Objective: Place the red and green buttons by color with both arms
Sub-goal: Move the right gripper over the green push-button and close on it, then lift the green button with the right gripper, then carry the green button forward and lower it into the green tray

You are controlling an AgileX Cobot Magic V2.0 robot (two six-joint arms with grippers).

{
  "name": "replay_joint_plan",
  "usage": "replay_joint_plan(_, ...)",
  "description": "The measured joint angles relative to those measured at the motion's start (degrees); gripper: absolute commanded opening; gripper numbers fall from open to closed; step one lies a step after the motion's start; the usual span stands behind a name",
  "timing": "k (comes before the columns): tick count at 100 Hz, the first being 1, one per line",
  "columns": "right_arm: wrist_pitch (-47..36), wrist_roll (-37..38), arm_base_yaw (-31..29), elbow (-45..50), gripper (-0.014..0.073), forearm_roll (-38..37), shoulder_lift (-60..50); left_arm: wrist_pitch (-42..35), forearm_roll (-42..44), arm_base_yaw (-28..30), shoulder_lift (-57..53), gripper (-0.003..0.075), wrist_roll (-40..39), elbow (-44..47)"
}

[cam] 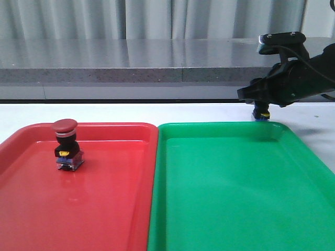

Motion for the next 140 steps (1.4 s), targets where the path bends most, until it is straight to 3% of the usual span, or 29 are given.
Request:
replay_joint_plan(8, 0.00, 0.00, 0.00, 0.00, 0.0235, 0.00, 0.00, 0.00, 0.00, 0.00, 0.00, -0.0019, 0.00, 0.00)
replay_joint_plan(41, 0.93, 0.00, 0.00, -0.21, 0.0234, 0.00, -3.32, 0.00, 0.00, 0.03, 0.00, -0.0019, 0.00, 0.00)
replay_joint_plan(61, 6.83, 0.00, 0.95, -0.21, 0.0234, 0.00, -10.33, 0.00, 0.00, 0.03, 0.00, -0.0019, 0.00, 0.00)
replay_joint_plan(103, 18.64, 0.00, 10.15, -0.10, 0.0234, 0.41, -15.99, 0.00, 0.00, 0.03, 0.00, -0.0019, 0.00, 0.00)
replay_joint_plan(123, 17.78, 0.00, 14.80, 3.51, 0.0234, 4.11, -16.13, 0.00, 0.00, 0.03, 0.00, -0.0019, 0.00, 0.00)
replay_joint_plan(140, 10.99, 0.00, 16.90, 10.25, 0.0234, 8.45, -16.13, 0.00, 0.00, 0.03, 0.00, -0.0019, 0.00, 0.00)
